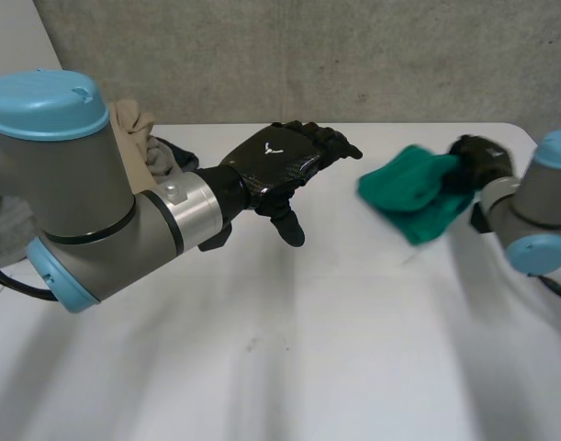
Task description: Fold the laundry.
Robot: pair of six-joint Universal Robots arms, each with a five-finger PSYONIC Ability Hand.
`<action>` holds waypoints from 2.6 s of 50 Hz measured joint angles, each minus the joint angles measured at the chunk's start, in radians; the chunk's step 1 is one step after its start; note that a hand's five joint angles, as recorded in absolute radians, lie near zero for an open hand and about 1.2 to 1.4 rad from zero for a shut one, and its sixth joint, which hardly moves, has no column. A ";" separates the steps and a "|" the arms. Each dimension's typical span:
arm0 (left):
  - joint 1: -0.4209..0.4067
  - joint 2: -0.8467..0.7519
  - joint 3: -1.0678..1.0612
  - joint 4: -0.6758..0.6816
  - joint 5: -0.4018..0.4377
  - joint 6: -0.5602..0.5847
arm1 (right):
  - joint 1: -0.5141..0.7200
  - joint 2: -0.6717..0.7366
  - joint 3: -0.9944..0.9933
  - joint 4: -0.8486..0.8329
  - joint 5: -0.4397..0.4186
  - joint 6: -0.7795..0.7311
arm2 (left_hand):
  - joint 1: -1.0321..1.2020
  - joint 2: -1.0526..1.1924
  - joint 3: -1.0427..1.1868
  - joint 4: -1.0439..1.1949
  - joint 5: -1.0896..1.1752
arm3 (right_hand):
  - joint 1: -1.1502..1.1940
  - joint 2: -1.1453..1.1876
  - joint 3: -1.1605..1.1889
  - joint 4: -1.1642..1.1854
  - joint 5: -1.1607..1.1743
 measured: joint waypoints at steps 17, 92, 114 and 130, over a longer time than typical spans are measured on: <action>-0.027 -0.007 0.001 0.000 -0.017 0.001 | -0.278 0.299 -0.548 0.184 0.045 -0.129 | 0.000 0.000 0.000 0.000 0.000 | 0.000 0.000 0.008 0.000 0.000; 0.532 -0.313 0.152 0.463 -0.269 0.081 | -0.031 -0.723 1.089 -0.315 -0.286 -0.934 | 0.860 0.981 0.949 0.971 0.925 | -0.799 -0.895 -0.941 -0.982 -0.914; -0.109 -0.014 -0.096 0.448 -0.284 -0.273 | -0.031 -0.866 1.069 -0.314 -0.167 -0.852 | 0.928 0.985 0.970 0.988 0.948 | -0.799 -0.895 -0.941 -0.982 -0.914; -0.238 -0.026 -0.172 0.454 -0.189 -0.282 | -0.081 -0.810 1.038 -0.285 -0.176 -0.845 | 0.028 0.041 0.040 0.038 0.019 | -0.799 -0.895 -0.941 -0.982 -0.914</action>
